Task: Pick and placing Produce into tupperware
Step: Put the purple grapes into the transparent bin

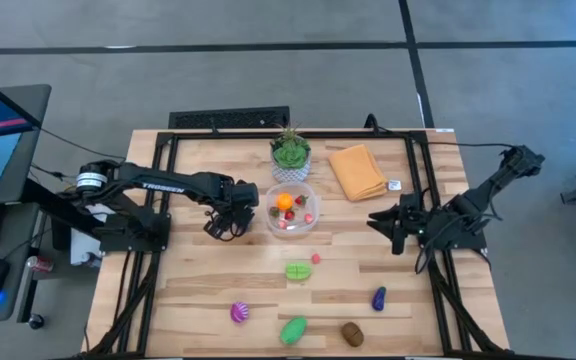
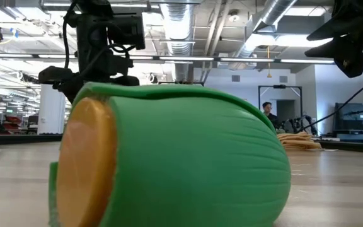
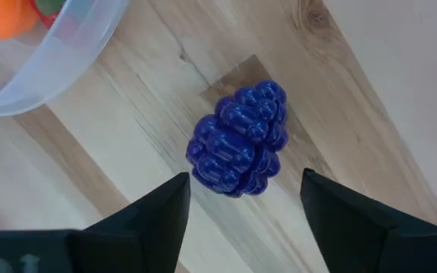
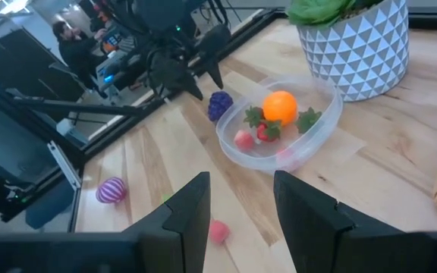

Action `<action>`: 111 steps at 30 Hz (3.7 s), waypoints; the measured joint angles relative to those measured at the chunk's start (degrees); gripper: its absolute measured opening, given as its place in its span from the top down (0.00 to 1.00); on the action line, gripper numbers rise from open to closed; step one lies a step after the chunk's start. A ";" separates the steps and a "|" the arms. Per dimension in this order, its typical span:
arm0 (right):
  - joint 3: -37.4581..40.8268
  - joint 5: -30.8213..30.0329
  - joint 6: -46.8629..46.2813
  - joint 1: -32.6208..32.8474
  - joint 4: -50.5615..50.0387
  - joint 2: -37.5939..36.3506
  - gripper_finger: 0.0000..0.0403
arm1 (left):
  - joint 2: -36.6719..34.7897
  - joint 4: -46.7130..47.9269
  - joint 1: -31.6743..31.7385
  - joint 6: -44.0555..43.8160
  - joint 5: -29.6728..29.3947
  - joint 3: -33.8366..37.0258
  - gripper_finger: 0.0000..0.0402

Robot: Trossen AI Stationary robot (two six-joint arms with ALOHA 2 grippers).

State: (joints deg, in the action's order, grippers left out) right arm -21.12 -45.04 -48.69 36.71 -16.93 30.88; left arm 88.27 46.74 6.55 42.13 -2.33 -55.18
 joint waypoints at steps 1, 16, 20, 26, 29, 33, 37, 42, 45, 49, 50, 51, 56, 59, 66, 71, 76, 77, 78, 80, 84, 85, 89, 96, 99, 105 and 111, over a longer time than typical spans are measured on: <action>0.00 0.00 0.00 0.00 0.05 0.31 0.58 | 0.00 -0.08 0.00 -0.09 0.01 0.00 0.37; 0.00 -0.02 0.04 0.00 1.60 1.10 0.58 | 1.16 -4.18 -0.20 5.16 -1.81 -0.09 0.20; 0.02 -0.02 0.09 0.00 1.97 1.10 0.58 | 3.39 -3.82 -0.39 5.22 -1.46 -0.09 0.20; 0.02 -0.02 0.08 0.00 2.45 1.45 0.58 | 4.76 -3.83 -0.49 4.87 -1.41 -0.17 0.20; 0.02 -0.02 0.05 0.00 2.49 1.45 0.58 | 4.76 -4.01 -0.48 4.80 -0.92 -0.09 0.20; 0.02 -0.02 0.07 0.00 2.67 1.46 0.58 | 4.99 -4.26 -0.48 4.25 0.37 -0.09 0.20; 0.02 -0.02 0.04 0.00 2.71 1.47 0.58 | 6.44 -4.19 -0.48 3.03 0.62 -0.07 0.20; 0.02 0.00 -0.44 0.00 2.85 1.46 0.58 | 8.60 -4.75 -0.48 1.07 0.63 -0.13 0.20; 0.02 0.08 -0.83 0.02 2.84 1.46 0.58 | 9.29 -4.59 -0.48 0.09 0.55 -0.13 0.20; 0.02 0.20 -0.85 0.02 2.84 1.46 0.58 | 9.29 -3.90 -0.48 -0.57 0.53 -0.17 0.23; 0.02 0.20 -0.85 0.02 2.84 1.47 0.58 | 9.29 -3.94 -0.48 -0.83 0.49 -0.15 0.25; 0.02 0.20 -0.85 0.02 2.84 1.47 0.58 | 9.29 -3.96 -0.48 -1.18 0.34 -0.15 0.26; 0.02 0.20 -0.87 0.02 2.84 1.47 0.58 | 9.29 -3.74 -0.48 -2.64 0.29 -0.16 0.36; 0.02 0.20 -0.90 0.02 2.84 1.47 0.58 | 9.29 -3.55 -0.48 -3.70 0.25 -0.16 0.42; 0.02 0.21 -1.38 0.02 2.84 1.47 0.58 | 9.22 -3.50 -0.48 -5.62 0.11 -0.20 0.46; 0.02 0.22 -1.44 0.02 2.84 1.47 0.58 | 9.22 -3.50 -0.48 -6.75 0.11 -0.20 0.45; 0.02 0.22 -1.44 0.02 2.86 1.47 0.58 | 9.22 -3.50 -0.48 -8.82 0.11 -0.20 0.45; 0.02 0.22 -1.44 0.02 2.86 1.47 0.58 | 9.20 -3.50 -0.48 -9.31 0.11 -0.20 0.45; 0.02 0.22 -1.44 0.02 2.86 1.47 0.58 | 9.20 -3.45 -0.48 -9.85 0.13 -0.23 0.45; 0.02 0.22 -1.44 0.02 2.86 1.47 0.58 | 9.21 -2.06 -0.48 -10.81 0.31 -0.87 0.45; 0.02 0.22 -1.42 0.02 2.86 1.47 0.58 | 9.20 0.81 -0.48 -12.02 0.46 -3.37 0.45; 0.02 0.22 -1.42 0.02 2.86 1.47 0.58 | 9.14 1.69 -0.48 -12.16 0.48 -4.10 0.45; 0.02 0.22 -1.42 0.02 2.86 1.47 0.58 | 8.81 4.27 -0.48 -12.54 0.52 -7.65 0.45; 0.02 0.22 -1.27 0.02 2.84 1.47 0.58 | 8.81 8.89 -0.47 -13.27 0.53 -16.05 0.45; 0.02 0.20 -0.96 0.02 2.79 1.47 0.58 | 8.81 9.04 -0.47 -13.47 0.51 -19.72 0.45; 0.02 0.20 -0.85 0.02 2.38 1.47 0.58 | 8.81 5.02 -0.47 -13.47 0.51 -24.32 0.45; 0.02 0.20 -0.85 0.02 2.38 1.47 0.58 | 8.81 1.31 -0.48 -13.47 0.51 -24.72 0.45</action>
State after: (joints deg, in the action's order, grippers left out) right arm -21.10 -44.84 -49.54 36.73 -14.55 32.36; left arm 97.08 48.05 6.07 28.67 -1.83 -79.90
